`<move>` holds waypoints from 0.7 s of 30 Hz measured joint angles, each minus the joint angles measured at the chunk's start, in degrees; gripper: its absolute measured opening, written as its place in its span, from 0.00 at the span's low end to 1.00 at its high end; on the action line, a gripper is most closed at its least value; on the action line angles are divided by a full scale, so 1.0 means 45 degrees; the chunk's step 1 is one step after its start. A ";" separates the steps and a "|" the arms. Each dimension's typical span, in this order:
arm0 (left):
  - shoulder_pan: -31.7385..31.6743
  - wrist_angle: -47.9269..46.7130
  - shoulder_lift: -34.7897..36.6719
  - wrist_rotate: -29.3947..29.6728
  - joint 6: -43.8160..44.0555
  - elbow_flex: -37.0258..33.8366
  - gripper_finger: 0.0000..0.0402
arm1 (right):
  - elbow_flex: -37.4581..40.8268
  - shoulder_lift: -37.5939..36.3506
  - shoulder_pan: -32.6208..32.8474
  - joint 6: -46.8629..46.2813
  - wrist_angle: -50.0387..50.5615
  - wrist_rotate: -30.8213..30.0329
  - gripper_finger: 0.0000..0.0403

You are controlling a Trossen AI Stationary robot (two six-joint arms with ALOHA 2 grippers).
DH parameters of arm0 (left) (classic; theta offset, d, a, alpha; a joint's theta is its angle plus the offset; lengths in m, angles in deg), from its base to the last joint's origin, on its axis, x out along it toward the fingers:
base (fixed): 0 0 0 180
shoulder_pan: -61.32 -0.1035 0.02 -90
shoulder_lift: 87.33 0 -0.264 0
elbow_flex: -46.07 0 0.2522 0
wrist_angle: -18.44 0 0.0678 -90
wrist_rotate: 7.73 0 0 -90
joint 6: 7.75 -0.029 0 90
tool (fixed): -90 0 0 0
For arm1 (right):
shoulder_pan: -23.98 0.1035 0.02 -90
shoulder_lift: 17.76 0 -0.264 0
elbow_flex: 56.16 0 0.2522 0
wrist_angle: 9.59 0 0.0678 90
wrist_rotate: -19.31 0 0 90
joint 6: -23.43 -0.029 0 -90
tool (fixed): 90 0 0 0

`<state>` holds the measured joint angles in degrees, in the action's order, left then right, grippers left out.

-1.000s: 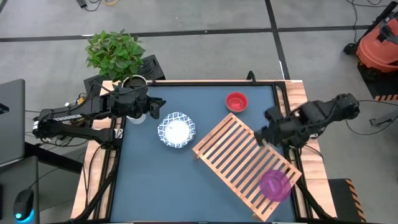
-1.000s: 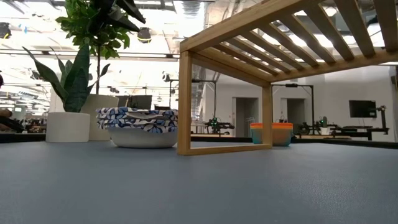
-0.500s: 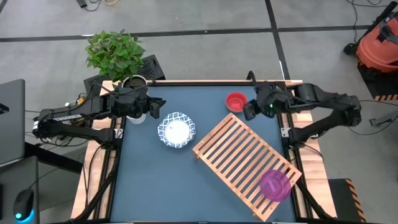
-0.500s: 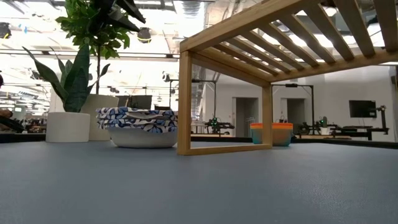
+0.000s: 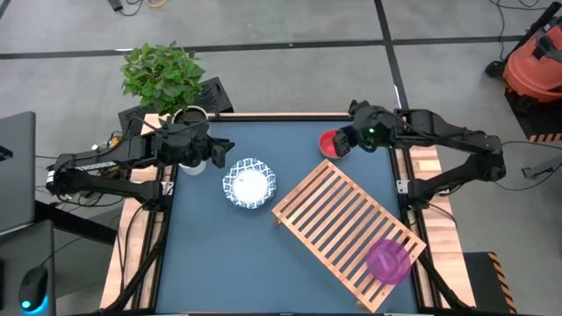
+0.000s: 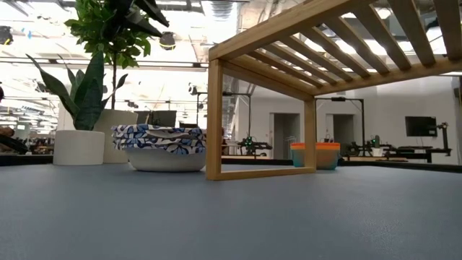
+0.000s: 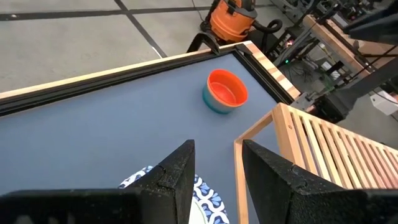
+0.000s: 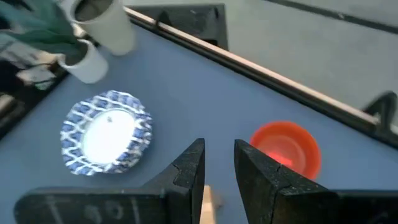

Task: Place and stack bowls onto a shelf
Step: Stack the small red bowl on top of the small purple bowl on the shelf

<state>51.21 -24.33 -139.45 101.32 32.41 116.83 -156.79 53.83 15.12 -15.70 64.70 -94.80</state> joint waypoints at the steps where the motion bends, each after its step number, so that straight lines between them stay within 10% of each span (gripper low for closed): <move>1: -0.0005 0.0000 0.0000 -0.0091 0.0000 0.0000 0.29 | 0.0015 0.0022 -0.0149 -0.0066 0.0107 0.0004 0.28; 21: -0.0005 -0.0026 -0.0544 -0.0286 0.0425 -0.0005 0.33 | -0.0014 0.0020 -0.1405 -0.3054 0.4664 -0.0654 0.51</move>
<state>51.19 -24.45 -141.90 100.04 34.32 116.81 -156.85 53.92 8.80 -29.44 85.69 -97.75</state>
